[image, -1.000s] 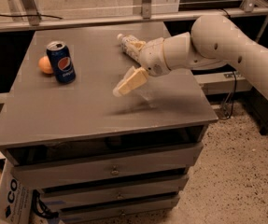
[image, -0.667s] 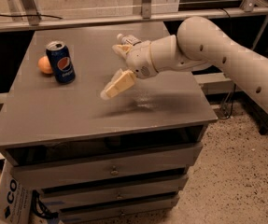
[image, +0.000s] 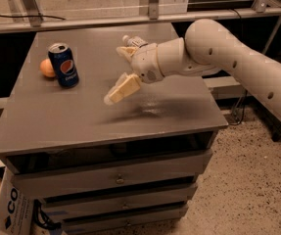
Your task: Pick pepsi can
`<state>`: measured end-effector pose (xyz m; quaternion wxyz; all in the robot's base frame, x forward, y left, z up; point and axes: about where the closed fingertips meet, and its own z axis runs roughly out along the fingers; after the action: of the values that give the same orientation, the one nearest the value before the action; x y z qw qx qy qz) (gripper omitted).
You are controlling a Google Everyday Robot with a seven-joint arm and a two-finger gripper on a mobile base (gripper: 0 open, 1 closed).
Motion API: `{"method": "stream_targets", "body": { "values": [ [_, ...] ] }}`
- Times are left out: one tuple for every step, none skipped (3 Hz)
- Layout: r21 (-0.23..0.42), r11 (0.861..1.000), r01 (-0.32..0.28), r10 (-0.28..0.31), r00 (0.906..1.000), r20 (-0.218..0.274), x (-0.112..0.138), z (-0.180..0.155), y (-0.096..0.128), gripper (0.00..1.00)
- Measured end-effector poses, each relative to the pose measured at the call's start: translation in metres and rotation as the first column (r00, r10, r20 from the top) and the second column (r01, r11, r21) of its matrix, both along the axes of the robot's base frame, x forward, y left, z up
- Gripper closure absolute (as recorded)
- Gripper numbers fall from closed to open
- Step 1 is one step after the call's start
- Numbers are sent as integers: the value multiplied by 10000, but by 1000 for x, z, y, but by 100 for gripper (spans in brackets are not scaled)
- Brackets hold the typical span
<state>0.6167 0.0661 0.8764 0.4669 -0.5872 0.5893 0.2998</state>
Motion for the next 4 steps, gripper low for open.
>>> {"method": "stream_targets", "body": {
  "values": [
    [267,9991,-330,327,9994,93,4,2,26,0],
    [526,9974,-492,495,9988,-42,16,-2,60,0],
    [590,9965,-594,612,9977,-300,25,-10,88,0],
    [731,9947,-719,756,9959,-494,31,-17,115,0]
  ]
}}
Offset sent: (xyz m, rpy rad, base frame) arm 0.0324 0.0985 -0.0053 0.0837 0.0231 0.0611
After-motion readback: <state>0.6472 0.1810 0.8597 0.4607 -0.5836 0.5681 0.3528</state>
